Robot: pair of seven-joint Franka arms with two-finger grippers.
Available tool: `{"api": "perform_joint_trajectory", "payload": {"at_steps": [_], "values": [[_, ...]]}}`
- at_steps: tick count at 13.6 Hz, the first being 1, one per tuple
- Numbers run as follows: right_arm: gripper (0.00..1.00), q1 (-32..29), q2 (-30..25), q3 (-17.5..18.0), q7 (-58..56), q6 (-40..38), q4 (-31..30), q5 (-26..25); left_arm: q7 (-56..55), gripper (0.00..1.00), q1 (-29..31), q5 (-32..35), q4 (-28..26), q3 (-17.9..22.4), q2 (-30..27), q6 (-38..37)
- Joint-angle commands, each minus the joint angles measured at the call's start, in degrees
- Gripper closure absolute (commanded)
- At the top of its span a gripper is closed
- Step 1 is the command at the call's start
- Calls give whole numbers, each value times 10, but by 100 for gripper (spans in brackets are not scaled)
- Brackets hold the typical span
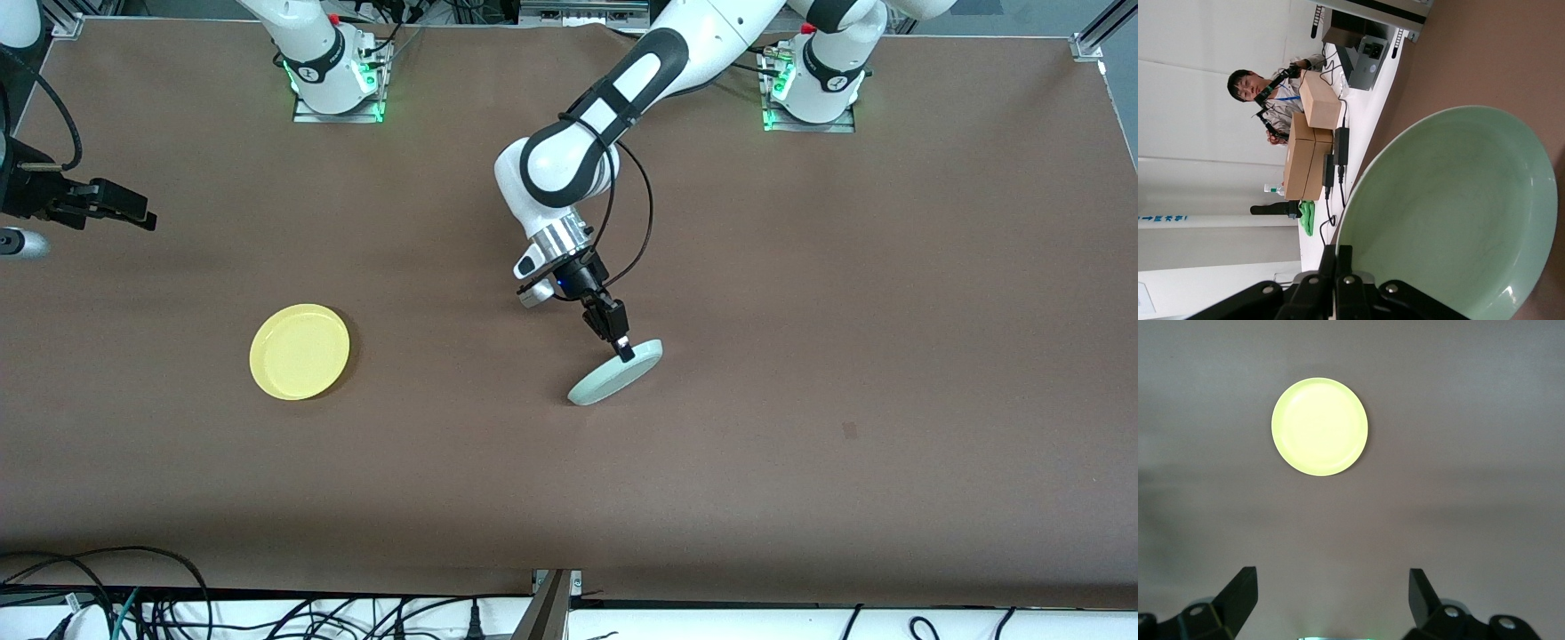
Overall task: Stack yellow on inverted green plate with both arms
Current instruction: 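Lower the inverted green plate onto the table and release it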
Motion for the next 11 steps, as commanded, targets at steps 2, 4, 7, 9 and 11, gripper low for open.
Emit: {"api": "perform_joint_trajectory", "payload": {"at_steps": [2, 4, 7, 9, 11], "values": [[0, -2, -3, 2, -2, -10, 7, -4, -38, 100, -11, 0, 17, 1, 13, -5], [0, -2, -3, 3, -2, -9, 7, -4, -40, 100, -21, -18, 18, -2, 14, -5], [0, -2, -3, 3, -2, -10, 7, -4, -39, 86, -50, -37, 18, -2, 21, -4], [0, -2, -3, 3, -2, -10, 6, -4, -38, 3, -58, -69, 21, -2, 20, 3], [0, -2, -3, 2, -2, -10, 6, -4, -39, 0, -67, -97, 21, -3, 20, 8]]}}
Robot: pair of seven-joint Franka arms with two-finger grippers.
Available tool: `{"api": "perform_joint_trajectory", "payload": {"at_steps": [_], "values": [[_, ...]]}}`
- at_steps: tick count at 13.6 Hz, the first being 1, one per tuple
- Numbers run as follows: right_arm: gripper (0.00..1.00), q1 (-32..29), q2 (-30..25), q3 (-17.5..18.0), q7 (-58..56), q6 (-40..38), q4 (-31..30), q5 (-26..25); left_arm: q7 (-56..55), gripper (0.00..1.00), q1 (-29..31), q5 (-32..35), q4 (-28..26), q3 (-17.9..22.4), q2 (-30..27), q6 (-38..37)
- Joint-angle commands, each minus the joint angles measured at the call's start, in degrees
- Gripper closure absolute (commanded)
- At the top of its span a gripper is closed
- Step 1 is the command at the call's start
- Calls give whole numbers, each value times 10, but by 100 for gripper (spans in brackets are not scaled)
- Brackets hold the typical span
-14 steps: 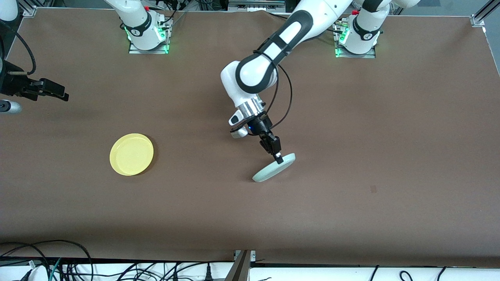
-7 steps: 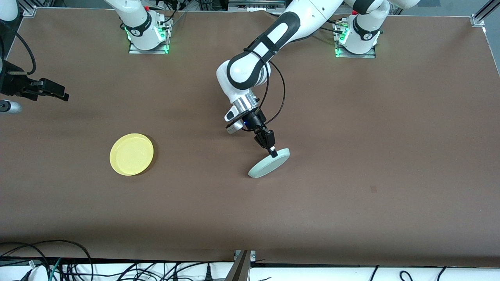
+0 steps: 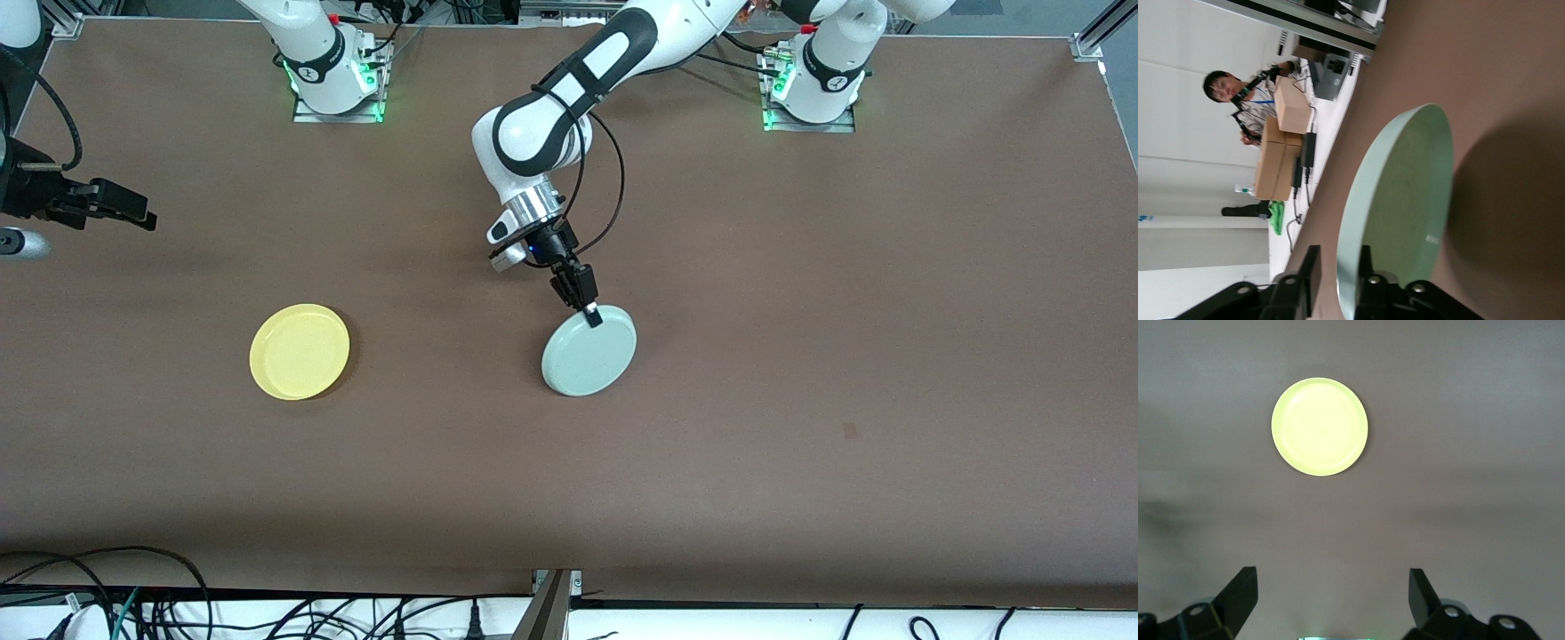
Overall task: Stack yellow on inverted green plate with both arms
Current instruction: 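Lower the inverted green plate onto the table and release it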
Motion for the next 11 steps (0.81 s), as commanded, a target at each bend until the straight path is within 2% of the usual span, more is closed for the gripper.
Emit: {"api": "perform_joint_trajectory", "payload": {"at_steps": [1, 7, 11], "values": [[0, -2, -3, 2, -2, -10, 6, -4, -1, 0, -8, -49, 19, -2, 11, 15], [0, -2, -3, 3, -2, -10, 7, -4, -66, 0, -7, -213, 20, -34, 8, 68], [0, 0, -4, 3, -2, -10, 7, -4, -99, 0, -1, -319, 20, -35, -8, 96]]}}
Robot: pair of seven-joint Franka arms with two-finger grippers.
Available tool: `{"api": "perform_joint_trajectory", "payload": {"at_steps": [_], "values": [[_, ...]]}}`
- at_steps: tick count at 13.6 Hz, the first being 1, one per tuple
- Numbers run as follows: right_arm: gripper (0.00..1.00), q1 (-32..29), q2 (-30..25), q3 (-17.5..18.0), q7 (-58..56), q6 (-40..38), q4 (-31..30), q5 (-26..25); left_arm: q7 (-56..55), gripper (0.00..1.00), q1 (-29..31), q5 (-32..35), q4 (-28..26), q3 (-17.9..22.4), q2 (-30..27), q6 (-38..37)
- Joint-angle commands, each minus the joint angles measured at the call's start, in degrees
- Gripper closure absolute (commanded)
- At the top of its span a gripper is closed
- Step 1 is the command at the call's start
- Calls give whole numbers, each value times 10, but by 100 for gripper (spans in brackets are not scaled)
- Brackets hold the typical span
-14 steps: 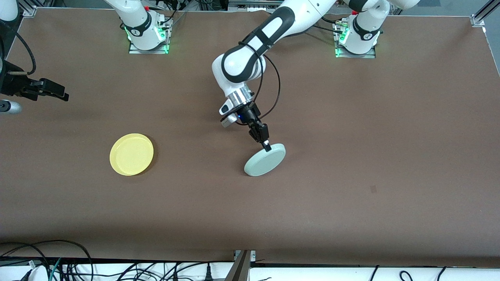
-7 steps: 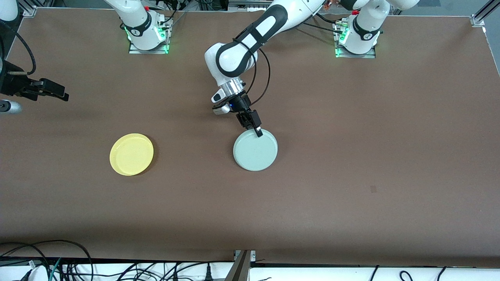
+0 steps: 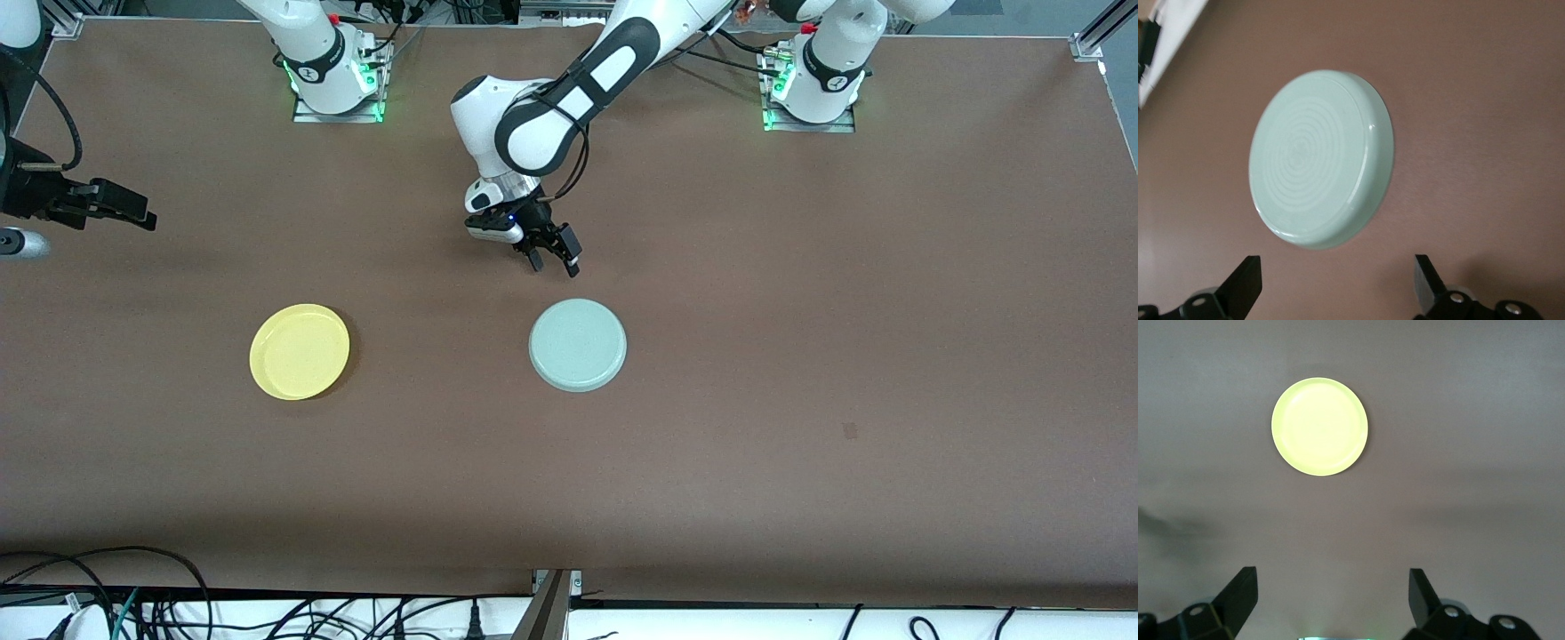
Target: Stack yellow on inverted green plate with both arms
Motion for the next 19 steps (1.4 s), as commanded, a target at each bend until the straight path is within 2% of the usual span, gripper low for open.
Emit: {"api": "perform_joint_trajectory", "payload": {"at_steps": [1, 5, 10, 13, 16, 19], "values": [[0, 0, -3, 3, -2, -10, 7, -4, 1, 0, 9, -79, 9, 1, -21, 1], [0, -2, -4, 3, -2, -10, 7, -4, 65, 0, 51, -161, 2, 8, -71, 0], [0, -2, -3, 3, -2, -10, 6, -4, 246, 0, 159, -269, 5, 24, -119, 1], [0, -2, -3, 3, -2, -10, 7, -4, 301, 0, 218, -291, 6, 37, -139, 1], [0, -2, -3, 2, -2, -10, 6, -4, 315, 0, 272, -305, 0, 38, -163, 0], [0, -2, -3, 3, -2, -10, 6, -3, 319, 0, 345, -366, -10, 39, -205, -17]]}}
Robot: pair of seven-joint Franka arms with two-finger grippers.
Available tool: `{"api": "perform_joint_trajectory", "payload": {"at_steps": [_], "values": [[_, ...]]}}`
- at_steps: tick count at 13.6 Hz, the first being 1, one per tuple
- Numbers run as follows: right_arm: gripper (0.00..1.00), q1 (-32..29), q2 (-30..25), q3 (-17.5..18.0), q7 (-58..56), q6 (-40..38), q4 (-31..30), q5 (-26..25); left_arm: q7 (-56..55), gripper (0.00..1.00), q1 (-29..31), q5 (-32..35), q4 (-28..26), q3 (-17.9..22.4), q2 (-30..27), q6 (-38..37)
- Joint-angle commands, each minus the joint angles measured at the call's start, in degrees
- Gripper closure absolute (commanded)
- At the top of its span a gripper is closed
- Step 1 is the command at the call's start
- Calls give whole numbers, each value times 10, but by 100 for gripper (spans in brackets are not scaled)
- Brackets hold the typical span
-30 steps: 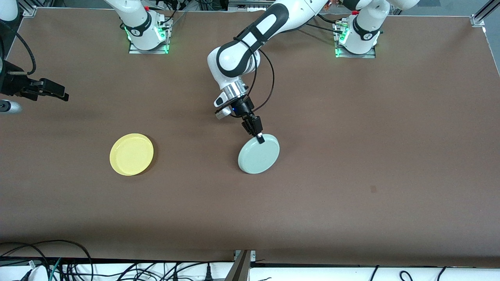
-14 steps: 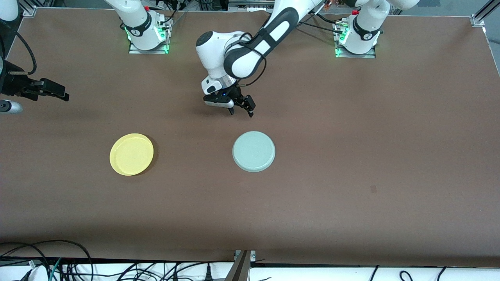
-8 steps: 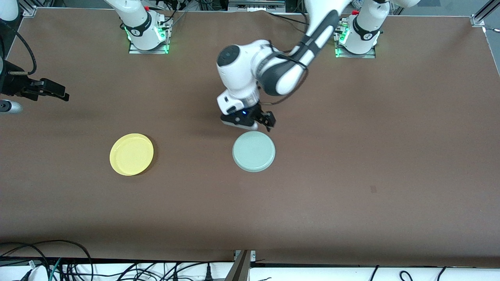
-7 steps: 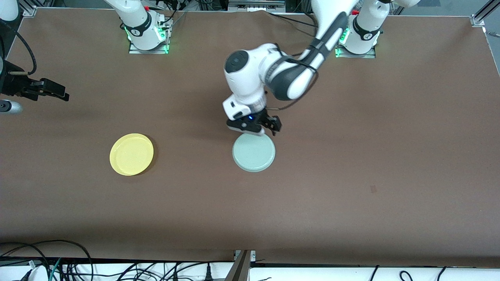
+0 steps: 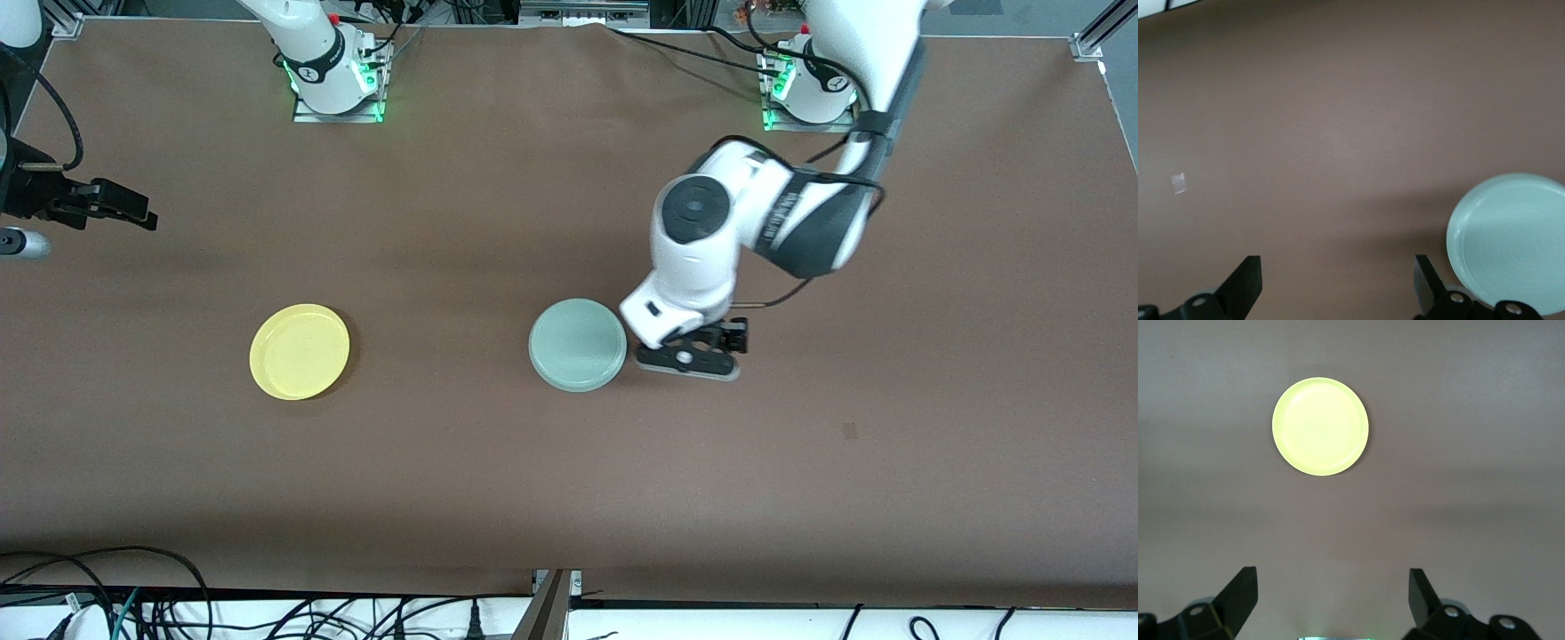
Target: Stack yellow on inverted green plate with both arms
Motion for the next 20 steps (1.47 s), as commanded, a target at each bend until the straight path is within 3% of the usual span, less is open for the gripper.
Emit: {"api": "perform_joint_trajectory", "payload": {"at_steps": [1, 11, 20], "values": [[0, -2, -3, 1, -2, -10, 7, -3, 33, 0, 58, -46, -29, -4, -60, -25], [0, -2, -3, 2, -2, -10, 6, -4, 126, 0, 152, -115, -28, 32, -165, -145], [0, -2, -3, 1, -3, -10, 6, -4, 210, 0, 173, -163, -28, 84, -205, -206]]}}
